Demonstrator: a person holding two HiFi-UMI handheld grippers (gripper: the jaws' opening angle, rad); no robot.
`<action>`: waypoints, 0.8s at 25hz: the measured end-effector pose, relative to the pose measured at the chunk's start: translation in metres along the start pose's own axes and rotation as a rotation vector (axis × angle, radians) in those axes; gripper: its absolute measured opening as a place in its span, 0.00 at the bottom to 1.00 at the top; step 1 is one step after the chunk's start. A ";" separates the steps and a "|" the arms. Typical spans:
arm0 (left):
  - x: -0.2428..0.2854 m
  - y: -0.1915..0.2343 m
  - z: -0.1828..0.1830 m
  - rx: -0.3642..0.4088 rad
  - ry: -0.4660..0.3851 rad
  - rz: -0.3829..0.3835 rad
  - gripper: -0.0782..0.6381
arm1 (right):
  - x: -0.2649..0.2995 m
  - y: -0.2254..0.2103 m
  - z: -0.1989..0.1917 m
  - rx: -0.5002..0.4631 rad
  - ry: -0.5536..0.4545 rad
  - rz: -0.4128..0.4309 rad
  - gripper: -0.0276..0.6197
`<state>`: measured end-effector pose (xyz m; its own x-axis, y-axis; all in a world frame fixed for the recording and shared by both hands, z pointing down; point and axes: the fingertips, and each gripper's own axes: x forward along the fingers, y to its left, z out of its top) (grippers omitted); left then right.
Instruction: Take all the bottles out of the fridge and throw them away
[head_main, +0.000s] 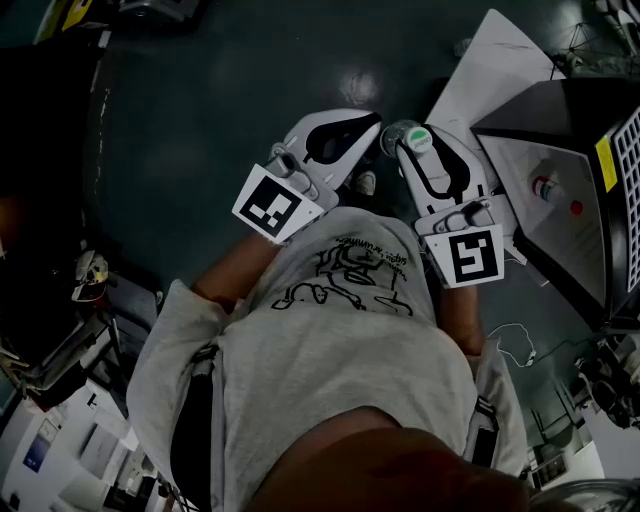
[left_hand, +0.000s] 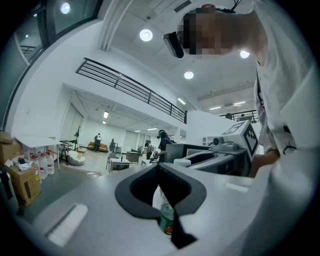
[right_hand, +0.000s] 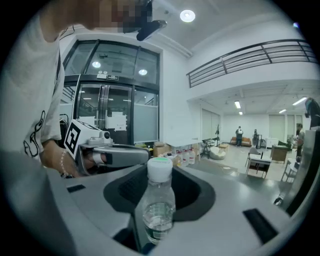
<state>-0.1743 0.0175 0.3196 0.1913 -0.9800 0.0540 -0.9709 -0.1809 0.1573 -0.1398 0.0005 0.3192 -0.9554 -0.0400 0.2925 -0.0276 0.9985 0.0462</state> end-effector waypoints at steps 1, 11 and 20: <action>0.001 0.000 -0.003 0.002 0.002 -0.003 0.12 | 0.001 -0.001 -0.003 -0.002 0.001 -0.001 0.28; 0.002 0.008 -0.036 -0.003 0.044 -0.008 0.12 | 0.020 0.002 -0.037 0.008 0.027 -0.005 0.28; 0.000 0.019 -0.061 -0.015 0.063 0.000 0.12 | 0.038 0.008 -0.064 0.010 0.049 -0.015 0.28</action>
<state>-0.1835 0.0193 0.3831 0.2008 -0.9728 0.1153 -0.9685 -0.1795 0.1724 -0.1572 0.0043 0.3921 -0.9394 -0.0561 0.3382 -0.0446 0.9981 0.0415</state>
